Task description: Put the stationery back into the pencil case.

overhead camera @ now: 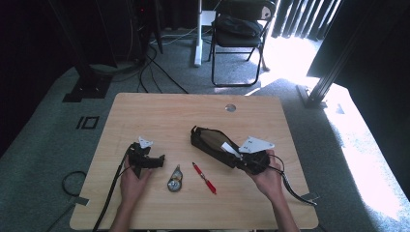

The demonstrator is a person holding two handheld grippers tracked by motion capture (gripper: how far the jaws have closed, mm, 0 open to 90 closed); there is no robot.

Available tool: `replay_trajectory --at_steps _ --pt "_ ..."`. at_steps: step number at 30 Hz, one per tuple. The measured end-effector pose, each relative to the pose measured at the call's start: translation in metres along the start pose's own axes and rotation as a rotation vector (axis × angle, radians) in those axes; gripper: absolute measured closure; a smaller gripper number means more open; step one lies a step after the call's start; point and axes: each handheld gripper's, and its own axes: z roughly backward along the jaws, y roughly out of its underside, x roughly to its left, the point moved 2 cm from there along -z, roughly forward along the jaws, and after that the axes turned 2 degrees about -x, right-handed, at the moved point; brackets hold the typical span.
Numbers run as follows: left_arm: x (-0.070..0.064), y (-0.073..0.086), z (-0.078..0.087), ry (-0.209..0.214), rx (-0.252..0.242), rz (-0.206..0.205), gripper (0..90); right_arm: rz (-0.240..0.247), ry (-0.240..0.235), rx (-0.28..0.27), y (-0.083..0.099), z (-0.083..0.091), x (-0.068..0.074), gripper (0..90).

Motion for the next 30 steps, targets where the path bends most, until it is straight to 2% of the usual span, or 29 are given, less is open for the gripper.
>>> replay_trajectory --at_steps 30 --pt "0.0 0.0 0.0 0.0 0.0 0.0 5.5 -0.019 0.014 -0.007 -0.006 -0.006 -0.016 70.1"
